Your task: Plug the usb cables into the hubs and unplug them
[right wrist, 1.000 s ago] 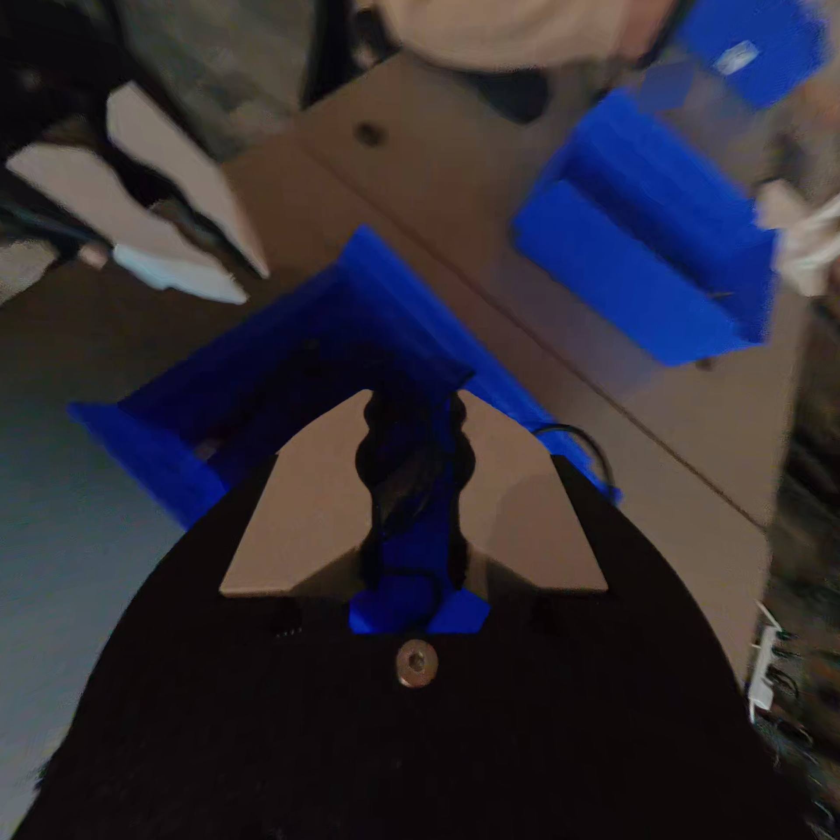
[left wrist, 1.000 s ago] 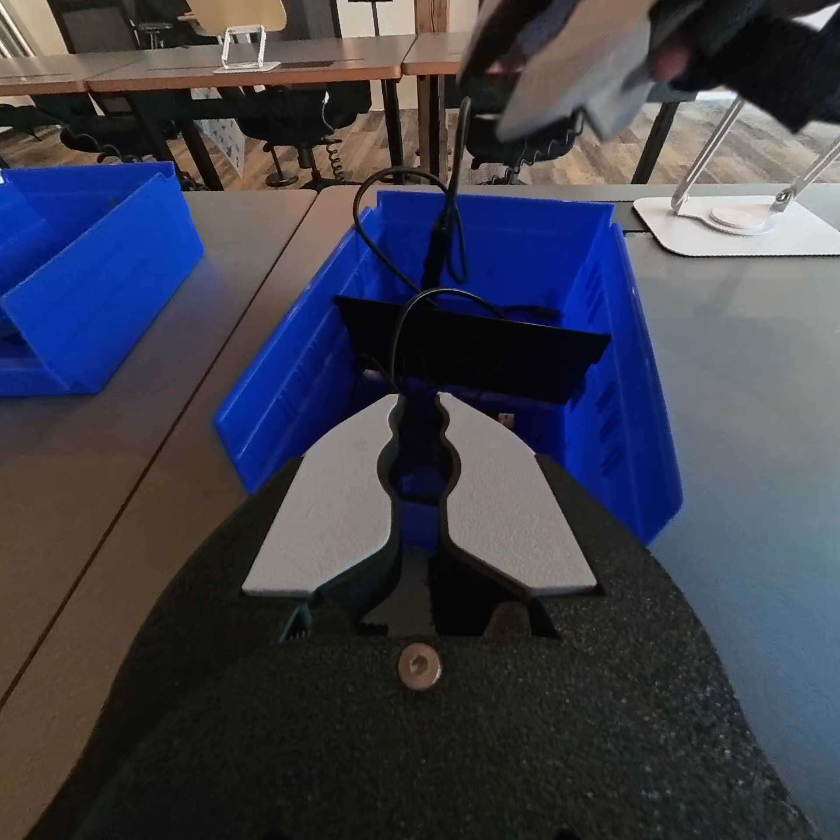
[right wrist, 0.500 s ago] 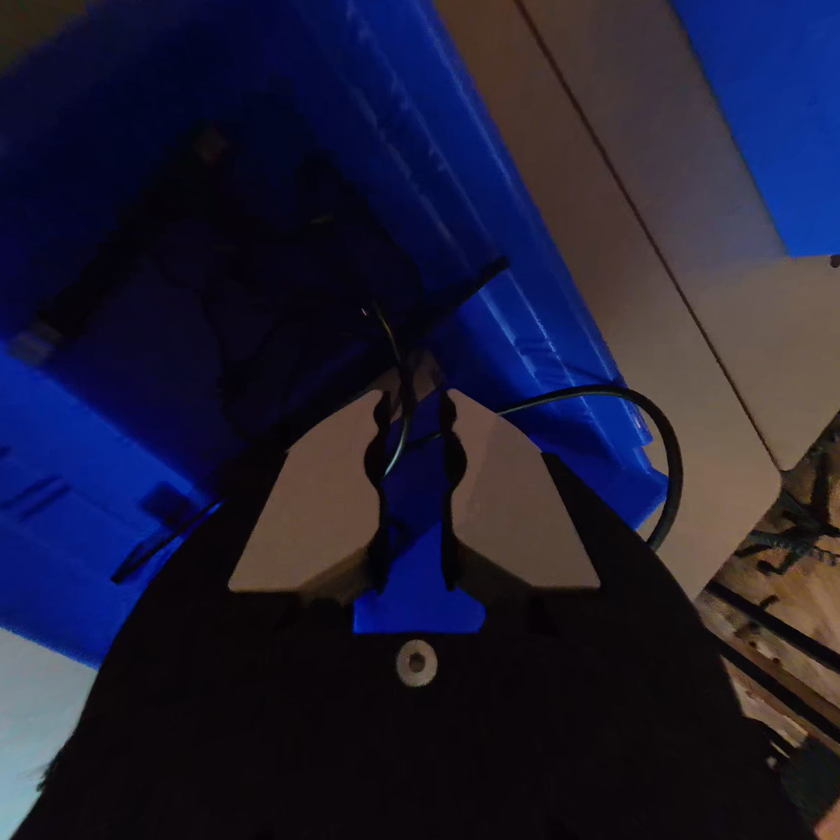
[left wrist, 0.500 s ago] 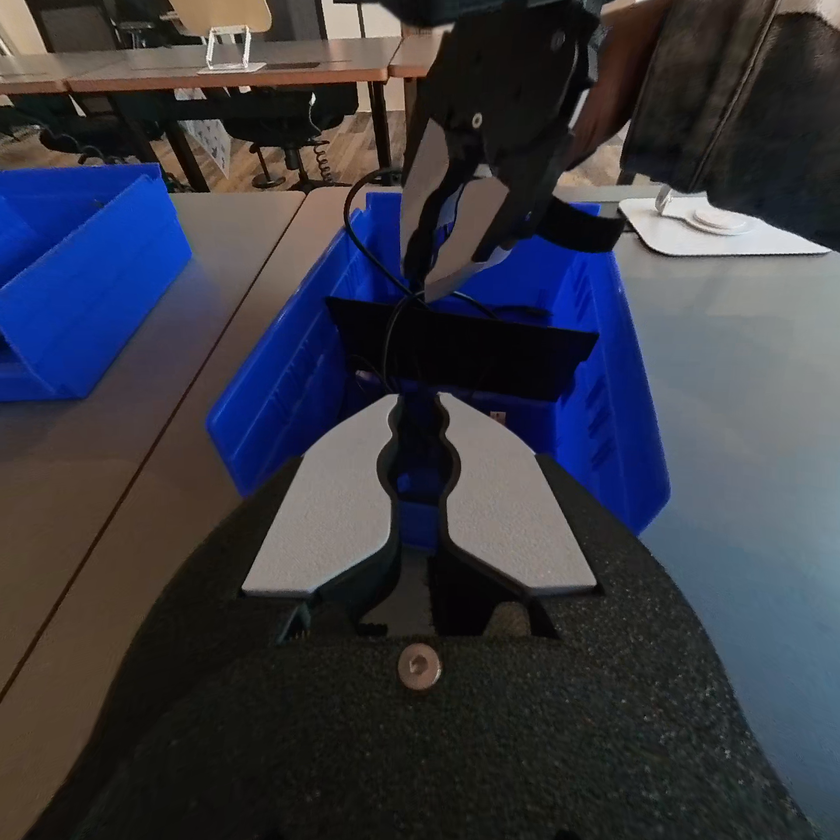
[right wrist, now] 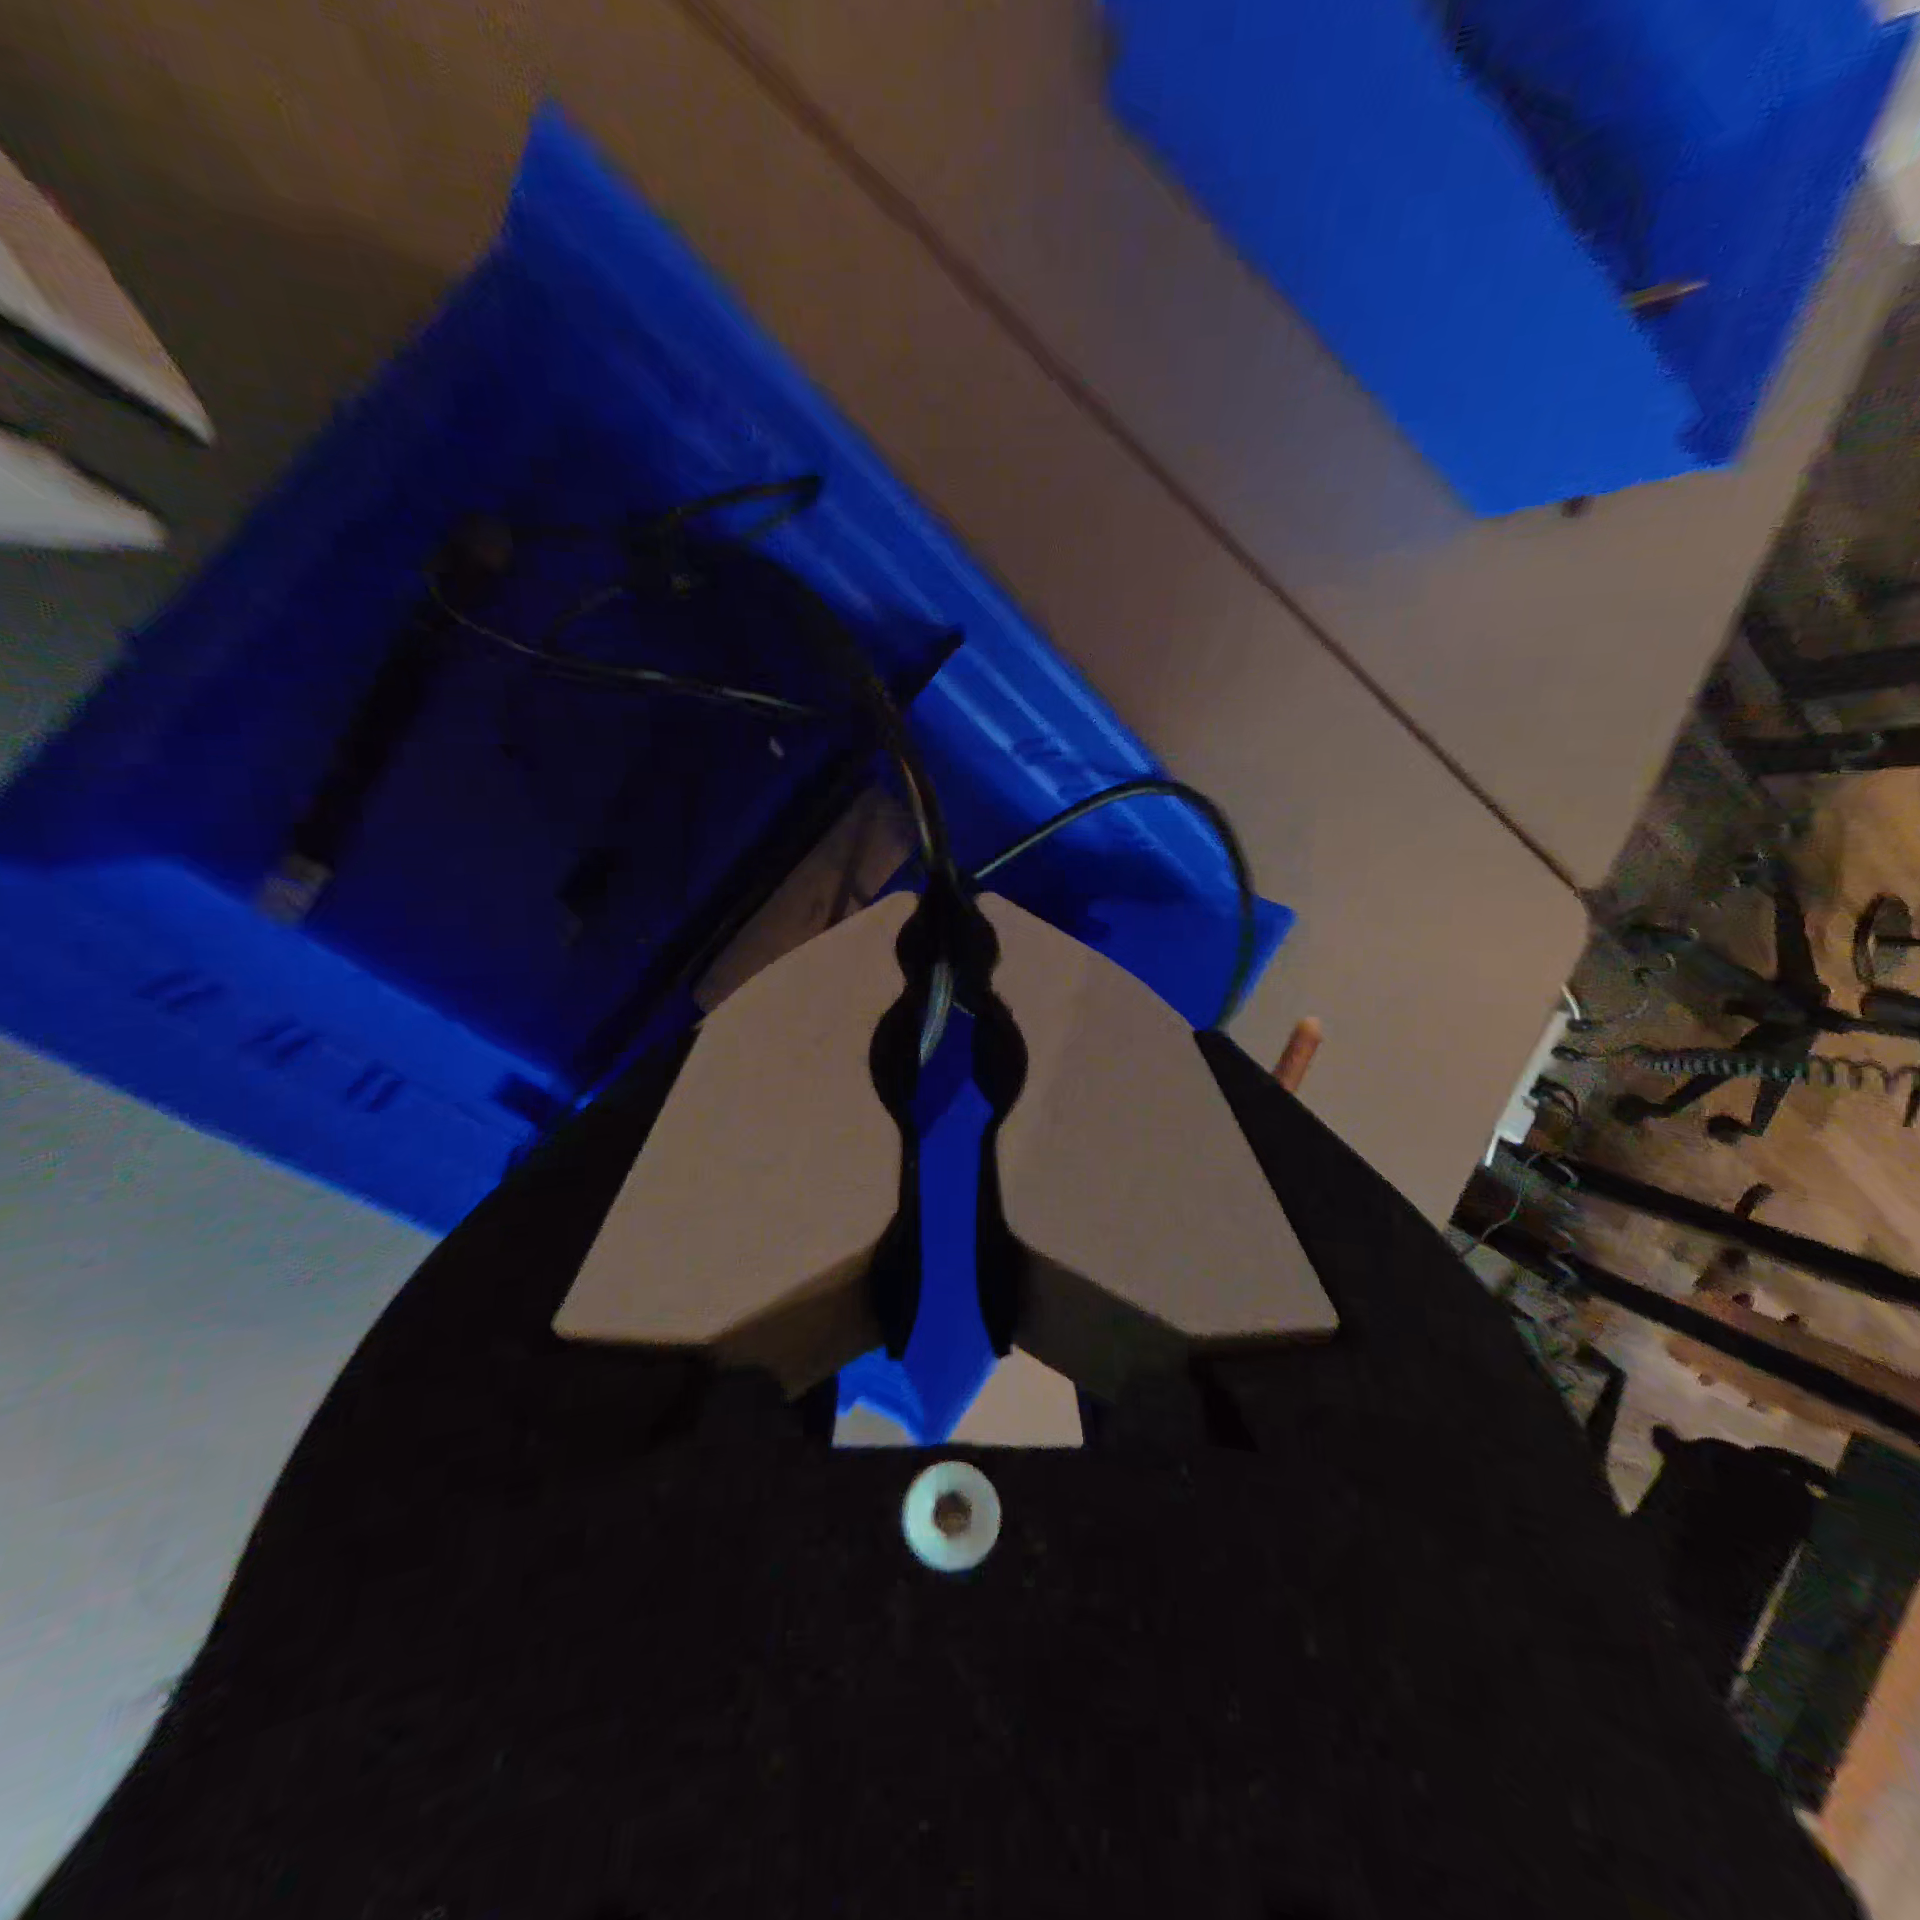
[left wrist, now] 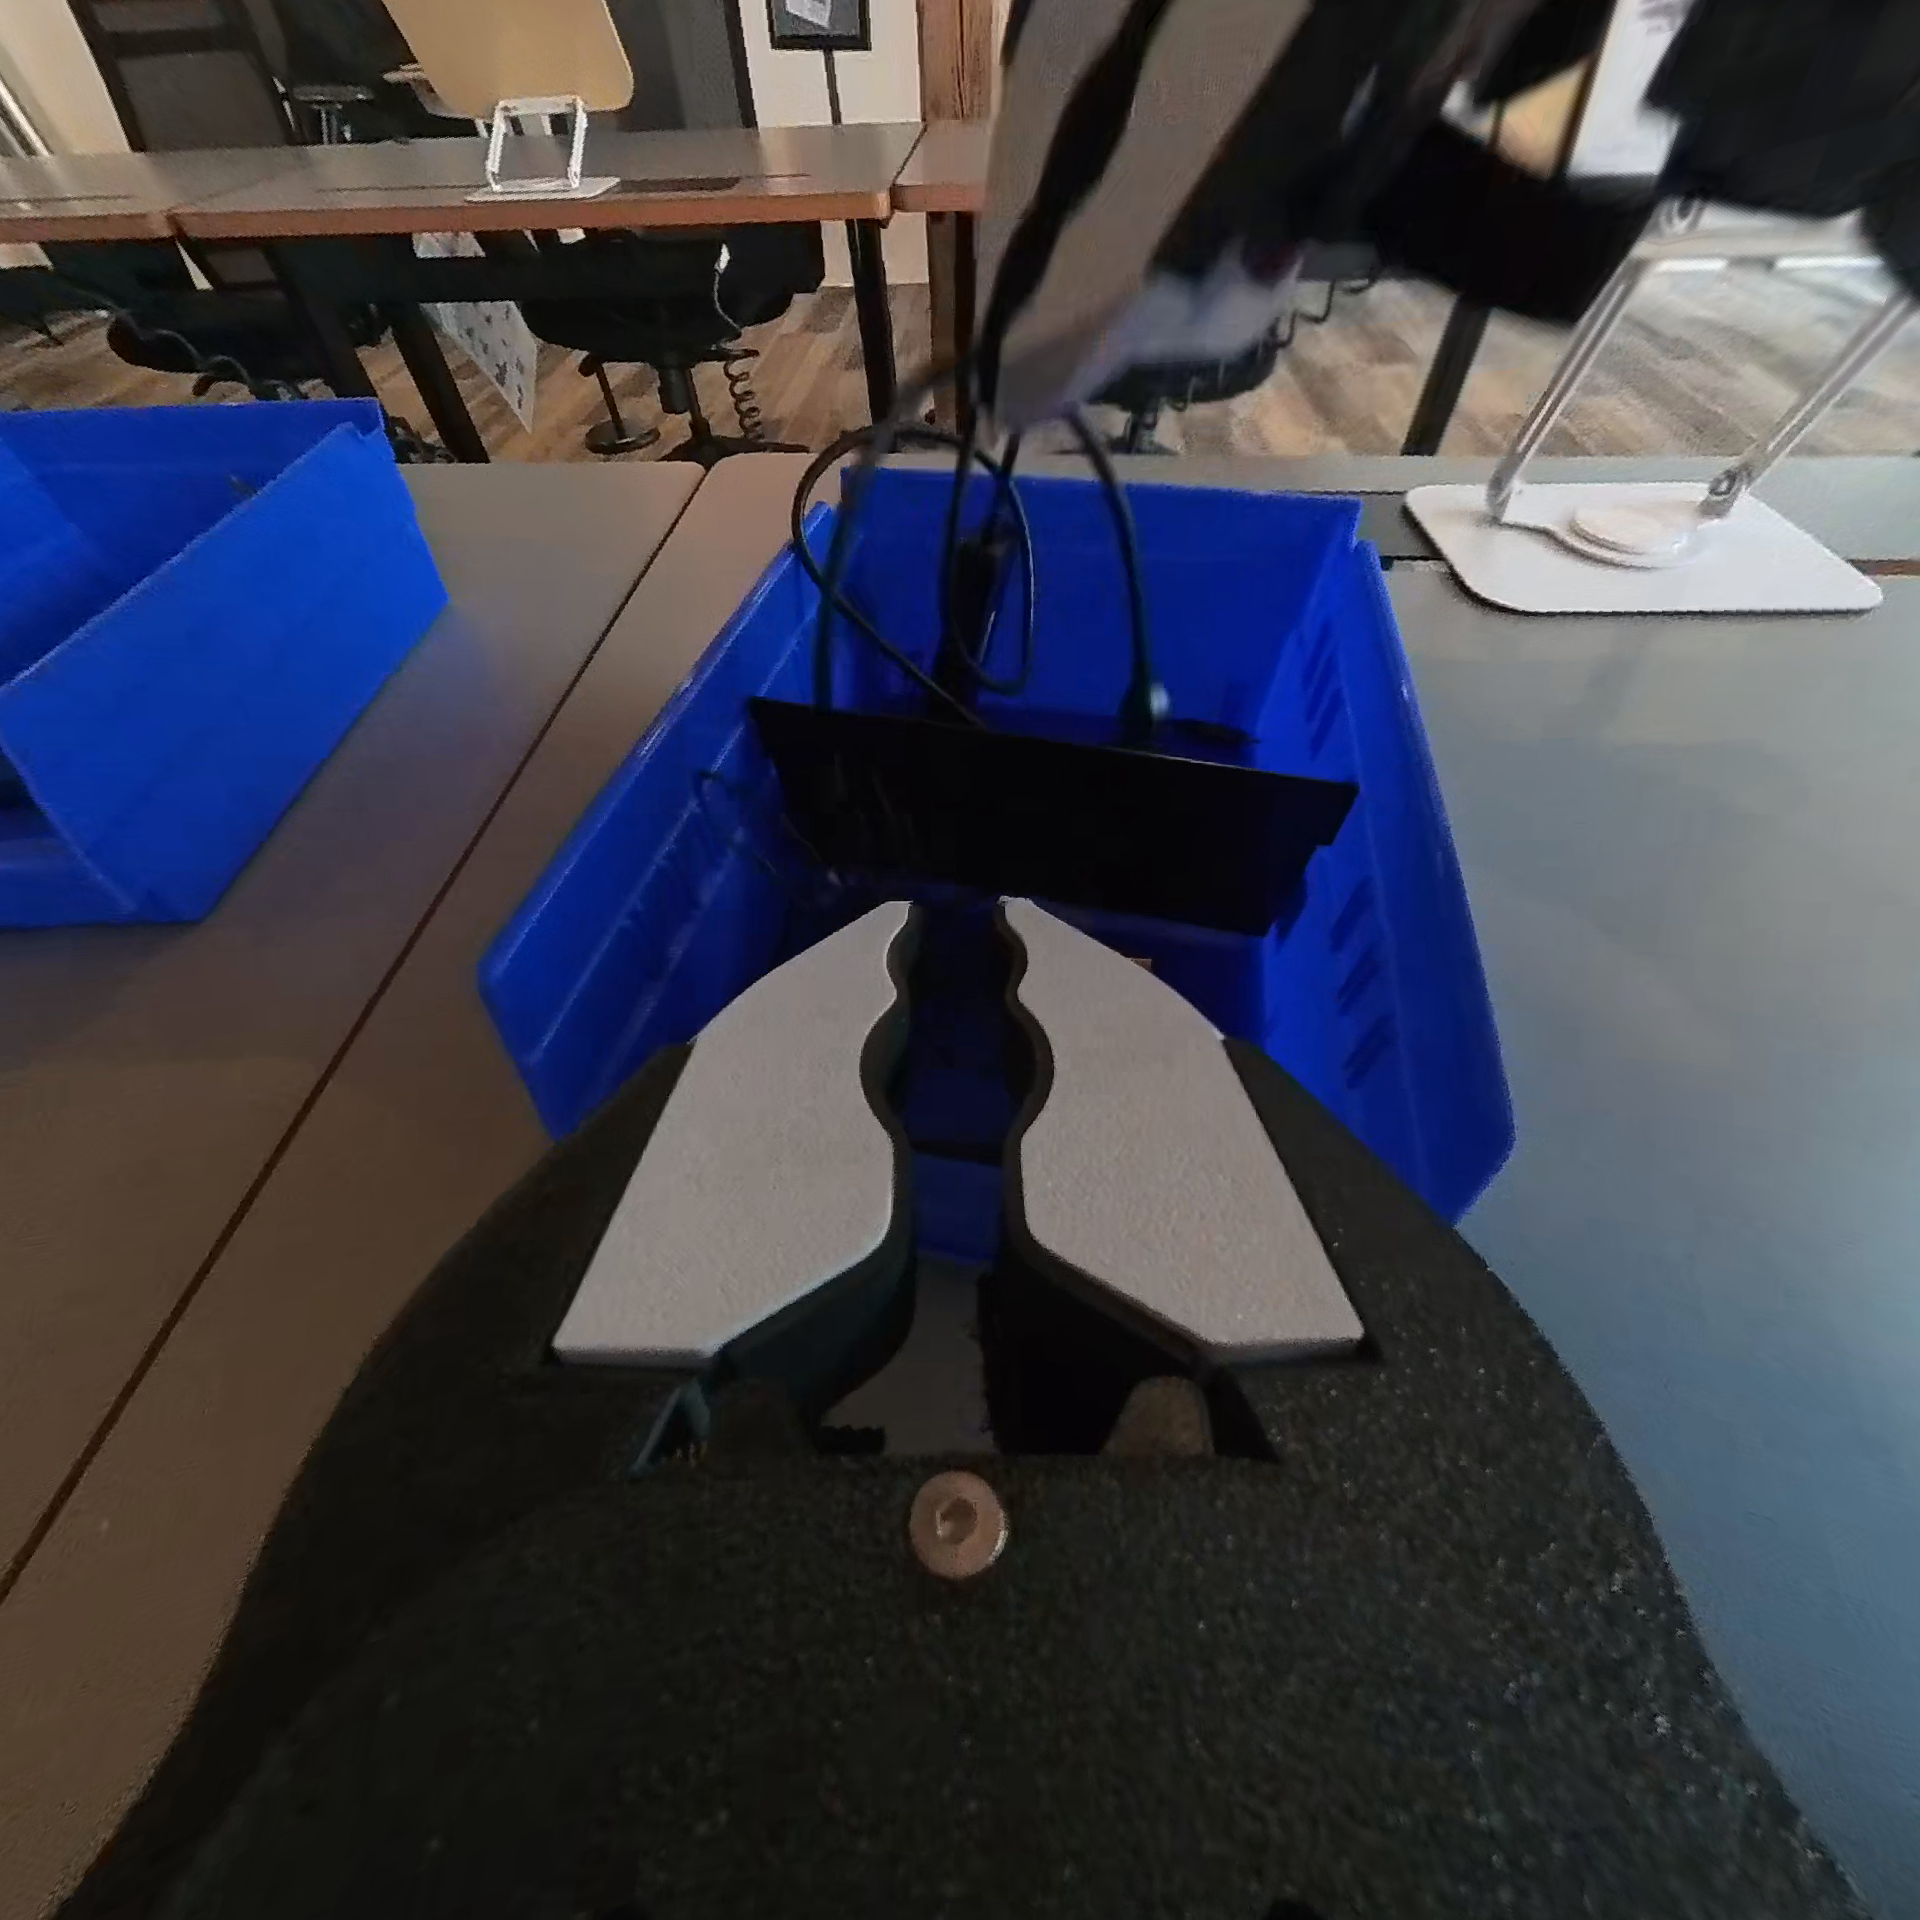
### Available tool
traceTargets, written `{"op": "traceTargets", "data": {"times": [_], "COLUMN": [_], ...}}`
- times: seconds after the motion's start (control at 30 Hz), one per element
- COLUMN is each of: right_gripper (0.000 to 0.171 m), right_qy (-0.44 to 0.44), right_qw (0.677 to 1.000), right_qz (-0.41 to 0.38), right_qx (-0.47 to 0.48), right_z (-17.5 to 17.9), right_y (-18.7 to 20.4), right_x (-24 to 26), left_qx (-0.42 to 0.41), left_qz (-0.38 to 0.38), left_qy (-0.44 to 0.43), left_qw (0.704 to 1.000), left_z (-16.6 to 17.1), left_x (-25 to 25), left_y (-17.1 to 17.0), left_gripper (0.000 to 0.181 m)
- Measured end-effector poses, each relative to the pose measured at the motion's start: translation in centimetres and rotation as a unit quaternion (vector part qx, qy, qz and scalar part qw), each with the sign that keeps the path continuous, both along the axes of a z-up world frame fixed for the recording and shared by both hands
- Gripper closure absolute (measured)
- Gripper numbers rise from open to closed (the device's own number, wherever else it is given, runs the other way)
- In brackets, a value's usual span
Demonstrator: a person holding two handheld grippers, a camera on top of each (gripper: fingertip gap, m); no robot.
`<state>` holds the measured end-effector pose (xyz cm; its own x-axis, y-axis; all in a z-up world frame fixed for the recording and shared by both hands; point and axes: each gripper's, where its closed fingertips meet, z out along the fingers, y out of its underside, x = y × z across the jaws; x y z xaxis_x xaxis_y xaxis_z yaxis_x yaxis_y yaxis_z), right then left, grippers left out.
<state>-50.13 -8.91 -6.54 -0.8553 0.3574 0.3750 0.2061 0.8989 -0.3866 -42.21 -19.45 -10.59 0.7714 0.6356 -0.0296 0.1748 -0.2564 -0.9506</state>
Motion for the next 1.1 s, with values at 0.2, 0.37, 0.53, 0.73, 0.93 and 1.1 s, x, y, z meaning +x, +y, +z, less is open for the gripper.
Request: {"op": "traceTargets", "data": {"times": [0.2,0.37,0.53,0.73,0.93,1.1], "right_gripper": [0.168,0.168,0.118,0.131,0.128,0.131], "right_qy": [0.019,-0.012,-0.138,-0.054,-0.057,0.01], "right_qw": [0.98,0.965,0.943,0.944,0.965,0.974], "right_qz": [-0.112,-0.181,-0.196,-0.199,-0.225,-0.216], "right_qx": [-0.166,-0.189,-0.233,-0.257,-0.125,-0.068], "right_z": [9.0,4.5,-3.7,-0.3,-4.2,-7.2], "right_y": [-2.4,-2.2,-4.6,-0.6,6.5,10.5], "right_x": [1.6,3.4,7.4,5.0,2.9,-0.6], "left_qx": [-0.007,0.004,0.021,0.002,-0.01,-0.012], "left_qz": [0.007,0.03,0.038,0.024,0.004,-0.013], "left_qy": [0.002,0.005,-0.001,0.006,0.007,0.01], "left_qw": [1.0,1.0,0.999,1.0,1.0,1.0], "left_z": [0.3,0.8,0.9,0.7,0.4,0.4], "left_x": [0.2,-0.1,-0.3,-0.1,0.3,0.7], "left_y": [-0.4,-2.1,-2.6,-1.7,-0.4,0.5], "left_gripper": [0.169,0.169,0.17,0.17,0.169,0.169]}}
